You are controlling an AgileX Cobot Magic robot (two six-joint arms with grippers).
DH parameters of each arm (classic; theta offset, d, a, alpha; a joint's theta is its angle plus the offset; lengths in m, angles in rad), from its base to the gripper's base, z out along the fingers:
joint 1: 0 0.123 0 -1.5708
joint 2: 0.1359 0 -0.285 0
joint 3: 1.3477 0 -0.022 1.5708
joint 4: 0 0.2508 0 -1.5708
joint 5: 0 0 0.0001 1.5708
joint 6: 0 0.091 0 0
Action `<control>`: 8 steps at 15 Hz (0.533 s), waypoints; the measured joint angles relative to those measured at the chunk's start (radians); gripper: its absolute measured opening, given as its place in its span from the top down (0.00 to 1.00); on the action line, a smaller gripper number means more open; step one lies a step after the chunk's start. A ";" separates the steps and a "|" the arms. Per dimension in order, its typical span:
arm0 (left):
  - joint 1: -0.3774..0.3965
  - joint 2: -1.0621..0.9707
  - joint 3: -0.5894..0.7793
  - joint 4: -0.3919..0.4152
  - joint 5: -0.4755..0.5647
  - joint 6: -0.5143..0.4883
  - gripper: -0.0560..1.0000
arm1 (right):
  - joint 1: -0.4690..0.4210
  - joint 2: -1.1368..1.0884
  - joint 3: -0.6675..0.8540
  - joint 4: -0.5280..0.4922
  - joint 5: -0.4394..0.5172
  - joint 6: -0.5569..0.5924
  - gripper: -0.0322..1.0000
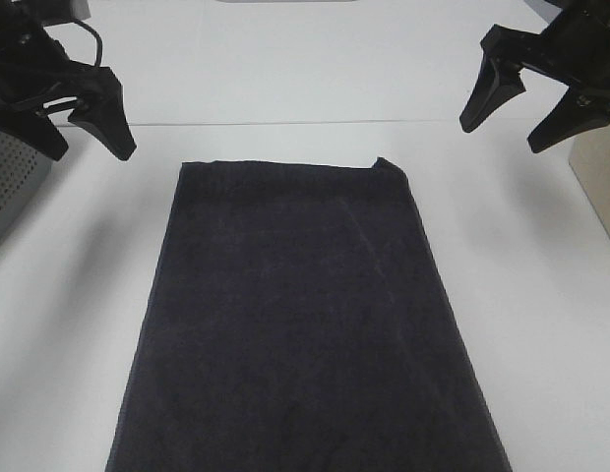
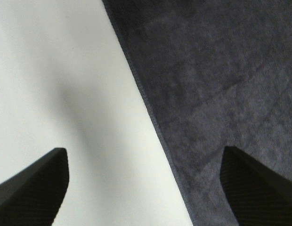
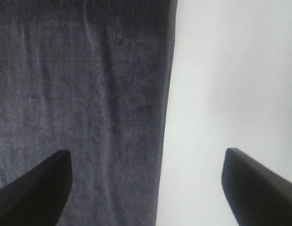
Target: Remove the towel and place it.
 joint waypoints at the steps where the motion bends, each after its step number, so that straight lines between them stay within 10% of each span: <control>1: 0.021 0.051 -0.049 -0.028 0.004 0.007 0.14 | -0.014 0.072 -0.073 0.034 0.035 -0.034 0.17; 8: 0.064 0.455 -0.447 -0.220 0.043 0.059 0.13 | -0.040 0.530 -0.571 0.183 0.122 -0.128 0.17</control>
